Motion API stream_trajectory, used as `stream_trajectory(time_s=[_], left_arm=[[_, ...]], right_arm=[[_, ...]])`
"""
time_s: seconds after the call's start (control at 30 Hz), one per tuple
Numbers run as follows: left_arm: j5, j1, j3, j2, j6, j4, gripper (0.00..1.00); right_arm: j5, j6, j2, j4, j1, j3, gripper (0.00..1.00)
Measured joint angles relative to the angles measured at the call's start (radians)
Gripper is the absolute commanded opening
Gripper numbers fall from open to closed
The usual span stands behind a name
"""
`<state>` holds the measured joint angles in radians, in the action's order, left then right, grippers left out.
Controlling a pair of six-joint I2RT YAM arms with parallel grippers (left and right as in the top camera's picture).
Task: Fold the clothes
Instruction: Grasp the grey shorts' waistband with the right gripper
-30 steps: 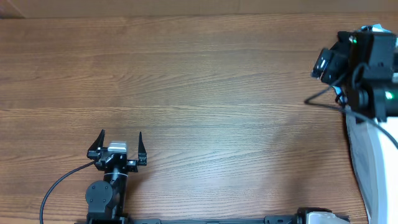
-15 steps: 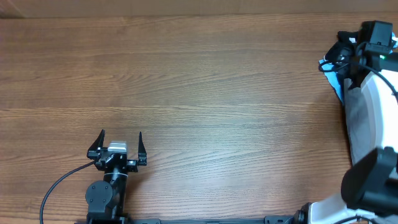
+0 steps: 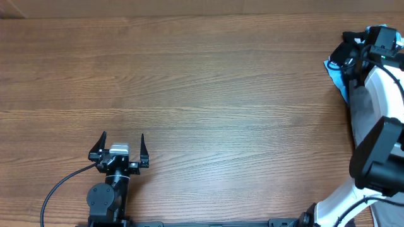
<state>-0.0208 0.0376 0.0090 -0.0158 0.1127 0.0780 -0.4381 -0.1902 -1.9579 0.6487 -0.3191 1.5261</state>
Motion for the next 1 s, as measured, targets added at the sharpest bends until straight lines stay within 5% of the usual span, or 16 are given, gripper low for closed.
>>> stream_trajectory(time_s=[0.83, 1.0], left_arm=[[0.0, 0.0, 0.0, 0.0, 0.0, 0.0, 1.0], [0.0, 0.0, 0.0, 0.0, 0.0, 0.0, 1.0]], right_arm=[[-0.038, 0.008, -0.13, 0.004, 0.0, 0.0, 0.97], [-0.038, 0.01, -0.13, -0.011, 0.0, -0.001, 0.85]])
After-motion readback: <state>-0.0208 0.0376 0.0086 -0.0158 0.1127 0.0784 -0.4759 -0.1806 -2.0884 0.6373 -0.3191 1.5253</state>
